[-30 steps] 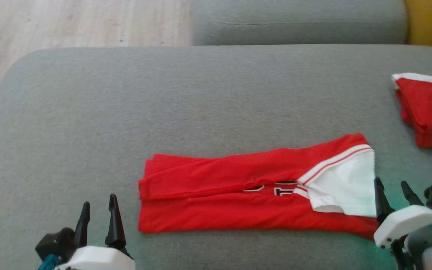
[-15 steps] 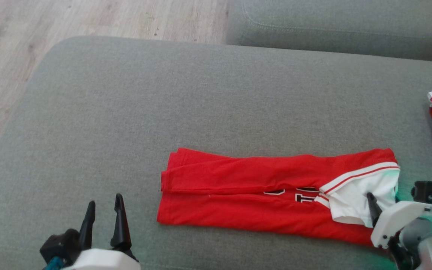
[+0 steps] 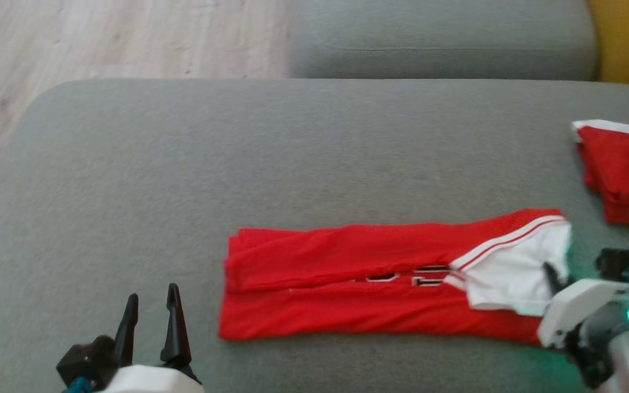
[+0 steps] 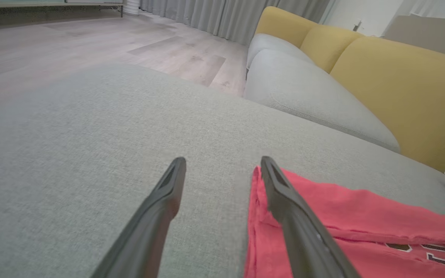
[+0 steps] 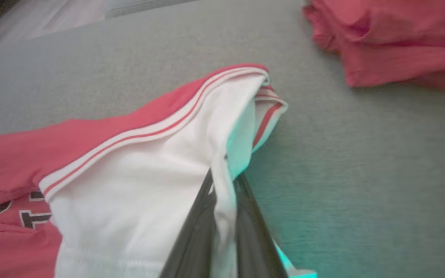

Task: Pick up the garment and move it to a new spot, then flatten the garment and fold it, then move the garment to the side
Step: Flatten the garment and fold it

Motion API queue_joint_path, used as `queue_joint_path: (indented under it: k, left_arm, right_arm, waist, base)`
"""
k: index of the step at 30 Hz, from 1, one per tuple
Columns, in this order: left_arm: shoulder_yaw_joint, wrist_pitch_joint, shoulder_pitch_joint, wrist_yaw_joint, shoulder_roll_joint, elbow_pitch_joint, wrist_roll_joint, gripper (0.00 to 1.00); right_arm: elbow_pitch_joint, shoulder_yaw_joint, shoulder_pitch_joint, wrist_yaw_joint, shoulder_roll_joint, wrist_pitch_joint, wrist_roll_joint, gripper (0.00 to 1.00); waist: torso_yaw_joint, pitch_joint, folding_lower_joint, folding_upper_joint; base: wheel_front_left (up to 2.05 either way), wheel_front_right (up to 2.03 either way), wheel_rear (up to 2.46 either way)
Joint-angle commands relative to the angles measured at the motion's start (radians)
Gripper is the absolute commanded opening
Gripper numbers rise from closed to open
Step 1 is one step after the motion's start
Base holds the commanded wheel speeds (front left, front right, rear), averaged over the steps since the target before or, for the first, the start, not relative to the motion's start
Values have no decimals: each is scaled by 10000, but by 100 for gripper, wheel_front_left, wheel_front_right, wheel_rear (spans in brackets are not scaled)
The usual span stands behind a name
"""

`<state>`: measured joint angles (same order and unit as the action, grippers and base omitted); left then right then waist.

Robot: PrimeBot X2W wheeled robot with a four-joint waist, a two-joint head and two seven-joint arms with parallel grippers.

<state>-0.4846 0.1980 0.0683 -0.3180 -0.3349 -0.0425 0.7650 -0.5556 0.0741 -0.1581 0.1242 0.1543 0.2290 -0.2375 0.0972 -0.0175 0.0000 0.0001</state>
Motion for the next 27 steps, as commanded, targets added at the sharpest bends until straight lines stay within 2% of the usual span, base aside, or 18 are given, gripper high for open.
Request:
queue_joint_path:
  k: [1, 7, 13, 21, 27]
  left_arm:
    - [345, 46, -280, -26, -157, 362, -44, 100]
    - [266, 87, -346, 3, -22, 348, -32, 100]
    - [212, 132, -430, 55, 81, 193, -14, 100]
    - [189, 117, -524, 126, 81, 59, 35, 100]
    - [175, 133, -573, 184, 66, 18, 47, 100]
  right_arm:
    - [453, -41, -395, 65, 422, -70, -20, 0]
    - [1546, 640, -52, 65, 871, 341, 83, 0]
    - [2942, 976, 310, 65, 561, 825, 147, 0]
    - [4641, -439, 771, 65, -261, 1327, -481, 0]
    - [4581, -1975, 841, 65, -956, 1037, -1167, 0]
  waist:
    - [-301, 97, 0, -1]
    - [-917, 73, 0, -1]
    - [-1148, 113, 0, -1]
    - [-887, 232, 0, -1]
    - [-395, 294, 0, -1]
  base:
    - [0, 0, 0]
    - [0, 0, 0]
    - [0, 0, 0]
    - [0, 0, 0]
    - [0, 0, 0]
